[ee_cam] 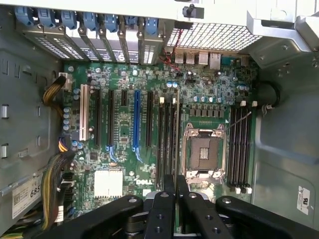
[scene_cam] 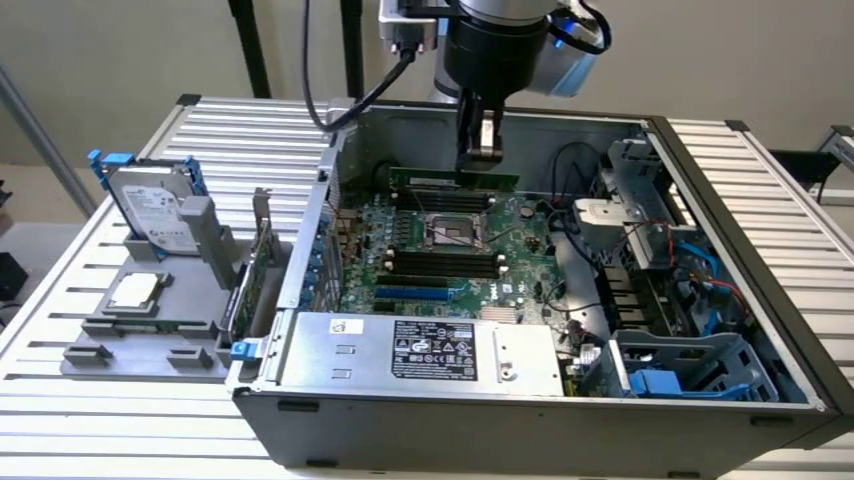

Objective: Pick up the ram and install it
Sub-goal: 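Insert the ram into the slot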

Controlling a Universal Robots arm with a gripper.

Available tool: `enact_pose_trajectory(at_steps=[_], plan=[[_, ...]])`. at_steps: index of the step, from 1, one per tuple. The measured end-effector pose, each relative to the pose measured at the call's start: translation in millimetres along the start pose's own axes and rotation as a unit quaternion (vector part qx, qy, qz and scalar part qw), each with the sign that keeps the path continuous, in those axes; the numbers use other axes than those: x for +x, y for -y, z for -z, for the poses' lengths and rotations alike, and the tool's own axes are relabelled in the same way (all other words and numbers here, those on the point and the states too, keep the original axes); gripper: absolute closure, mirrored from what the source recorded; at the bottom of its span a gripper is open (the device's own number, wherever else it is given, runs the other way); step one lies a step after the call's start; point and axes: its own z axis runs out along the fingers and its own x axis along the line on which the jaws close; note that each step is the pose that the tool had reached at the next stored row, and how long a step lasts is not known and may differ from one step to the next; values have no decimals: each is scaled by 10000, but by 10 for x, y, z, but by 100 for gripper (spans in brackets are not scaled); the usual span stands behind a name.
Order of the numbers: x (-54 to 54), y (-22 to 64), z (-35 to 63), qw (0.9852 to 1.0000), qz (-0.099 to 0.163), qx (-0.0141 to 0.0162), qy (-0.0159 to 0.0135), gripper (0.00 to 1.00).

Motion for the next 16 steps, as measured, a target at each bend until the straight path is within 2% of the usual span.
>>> enact_pose_trajectory(at_steps=[9, 14, 16], plan=[[0, 3, -164, 9998, -175, 19, 3, 87], [-40, 6, -259, 9998, -204, 23, -5, 87], [-80, 7, -290, 9998, -207, 24, -20, 87]])
